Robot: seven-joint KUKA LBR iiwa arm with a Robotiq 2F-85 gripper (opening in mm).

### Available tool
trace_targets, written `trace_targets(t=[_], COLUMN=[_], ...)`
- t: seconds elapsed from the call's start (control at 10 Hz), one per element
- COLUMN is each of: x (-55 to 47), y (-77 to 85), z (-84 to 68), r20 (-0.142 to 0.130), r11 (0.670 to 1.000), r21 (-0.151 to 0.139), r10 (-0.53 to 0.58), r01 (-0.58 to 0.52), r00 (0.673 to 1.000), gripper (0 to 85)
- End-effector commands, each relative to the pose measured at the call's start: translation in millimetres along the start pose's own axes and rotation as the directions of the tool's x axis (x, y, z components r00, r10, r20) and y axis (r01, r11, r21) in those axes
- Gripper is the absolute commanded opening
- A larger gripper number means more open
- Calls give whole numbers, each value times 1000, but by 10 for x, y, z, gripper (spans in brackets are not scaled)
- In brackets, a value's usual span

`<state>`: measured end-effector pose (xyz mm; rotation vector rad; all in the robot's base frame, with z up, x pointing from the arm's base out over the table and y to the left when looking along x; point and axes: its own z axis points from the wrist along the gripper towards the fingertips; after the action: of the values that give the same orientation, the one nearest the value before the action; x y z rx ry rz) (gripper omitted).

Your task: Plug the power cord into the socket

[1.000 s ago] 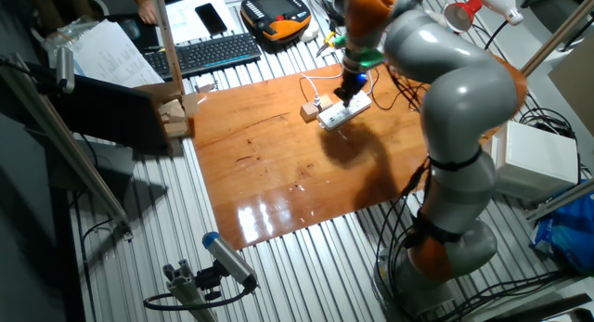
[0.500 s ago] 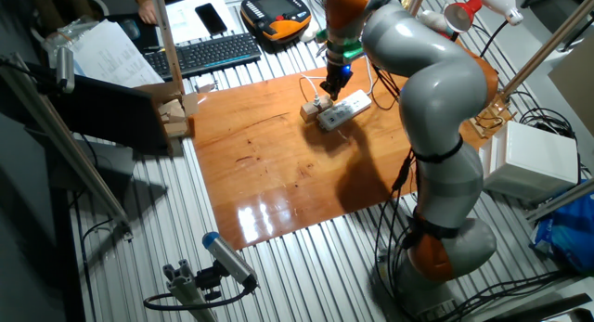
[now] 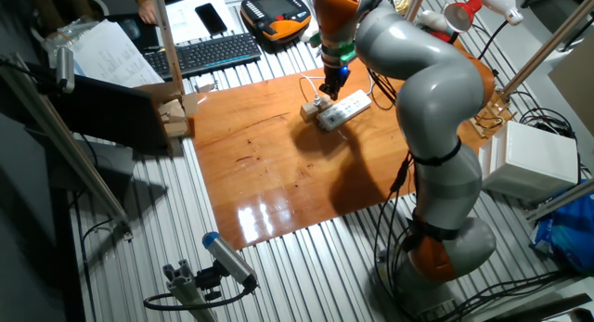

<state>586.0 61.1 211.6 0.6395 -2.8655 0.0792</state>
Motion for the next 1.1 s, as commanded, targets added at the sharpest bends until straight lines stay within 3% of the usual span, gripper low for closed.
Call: trace_targets(t=[0.0, 0.2, 0.3, 0.4, 0.7, 0.8, 1.0], x=[0, 0, -43, -138, -426, -474, -558], y=[-2, -2, -16, -42, -142, -155, -193], z=[-2, -2, 18, 59, 207, 243, 318], r20=[5, 29, 37, 63, 84, 83, 65], r11=[1000, 999, 999, 998, 998, 998, 999], r21=[3, 6, 11, 11, 20, 35, 37], r10=[6, 33, 47, 57, 54, 46, 35], r01=[-6, -33, -47, -58, -56, -49, -38], r00=[1000, 999, 998, 996, 995, 996, 997], gripper=[0, 340, 340, 510, 510, 510, 510])
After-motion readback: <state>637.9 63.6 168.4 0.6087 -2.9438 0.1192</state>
